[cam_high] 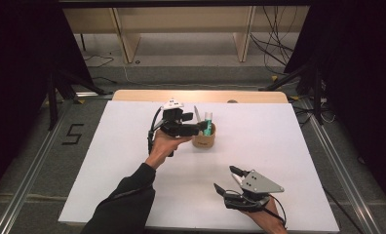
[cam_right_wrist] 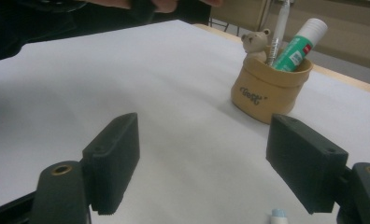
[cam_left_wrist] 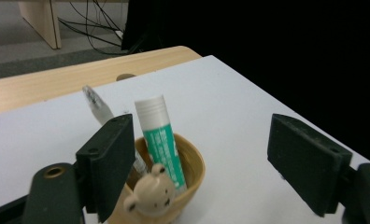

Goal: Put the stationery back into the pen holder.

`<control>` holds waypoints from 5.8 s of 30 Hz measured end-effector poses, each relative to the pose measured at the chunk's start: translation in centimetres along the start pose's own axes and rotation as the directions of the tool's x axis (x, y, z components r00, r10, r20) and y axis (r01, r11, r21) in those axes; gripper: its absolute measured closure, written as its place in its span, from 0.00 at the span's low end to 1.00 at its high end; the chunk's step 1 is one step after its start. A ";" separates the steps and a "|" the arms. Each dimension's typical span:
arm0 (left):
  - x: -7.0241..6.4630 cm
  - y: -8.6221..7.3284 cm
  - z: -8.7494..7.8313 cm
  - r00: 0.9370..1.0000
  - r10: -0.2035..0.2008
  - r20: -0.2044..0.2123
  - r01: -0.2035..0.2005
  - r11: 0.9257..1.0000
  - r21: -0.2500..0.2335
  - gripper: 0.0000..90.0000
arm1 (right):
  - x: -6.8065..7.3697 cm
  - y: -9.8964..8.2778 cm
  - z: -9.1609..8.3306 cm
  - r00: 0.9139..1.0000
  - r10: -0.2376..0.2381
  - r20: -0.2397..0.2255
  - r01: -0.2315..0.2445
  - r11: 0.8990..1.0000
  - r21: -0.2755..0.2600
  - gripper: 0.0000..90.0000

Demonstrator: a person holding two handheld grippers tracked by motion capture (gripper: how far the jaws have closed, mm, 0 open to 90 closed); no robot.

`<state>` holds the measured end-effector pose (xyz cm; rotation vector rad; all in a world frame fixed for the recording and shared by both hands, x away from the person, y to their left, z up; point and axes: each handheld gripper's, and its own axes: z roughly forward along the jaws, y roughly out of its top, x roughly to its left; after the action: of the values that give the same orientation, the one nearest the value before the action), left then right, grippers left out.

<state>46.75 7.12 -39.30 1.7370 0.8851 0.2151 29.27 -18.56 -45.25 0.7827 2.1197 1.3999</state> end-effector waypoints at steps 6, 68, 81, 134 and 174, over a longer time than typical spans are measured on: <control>0.4 -1.8 -2.5 0.999 -0.025 0.023 0.025 1.000 0.013 0.24 | -0.6 0.1 -0.1 0.999 0.039 0.012 -0.039 0.999 0.011 0.30; 0.0 -12.1 -10.9 0.996 0.090 0.020 -0.091 0.996 0.019 0.18 | -5.8 -0.2 2.0 0.979 0.172 0.109 -0.204 0.824 0.528 0.37; 0.7 -12.5 -11.8 0.996 0.083 0.007 -0.084 0.996 0.036 0.17 | -6.6 0.0 3.6 0.976 0.196 0.091 -0.210 0.756 0.620 0.52; 1.4 -13.1 -12.9 0.995 0.090 -0.036 -0.089 0.996 0.021 0.15 | -6.6 0.7 4.3 0.980 0.155 0.122 -0.197 0.717 0.669 0.88; 1.8 -13.4 -13.3 0.998 0.053 -0.036 -0.052 0.998 0.018 0.16 | -9.6 9.9 7.3 0.954 0.253 0.160 -0.259 0.966 0.015 0.87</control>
<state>34.70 19.59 -46.87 1.7783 0.8707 0.2757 43.02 -17.22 -37.94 1.1780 1.9812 1.3788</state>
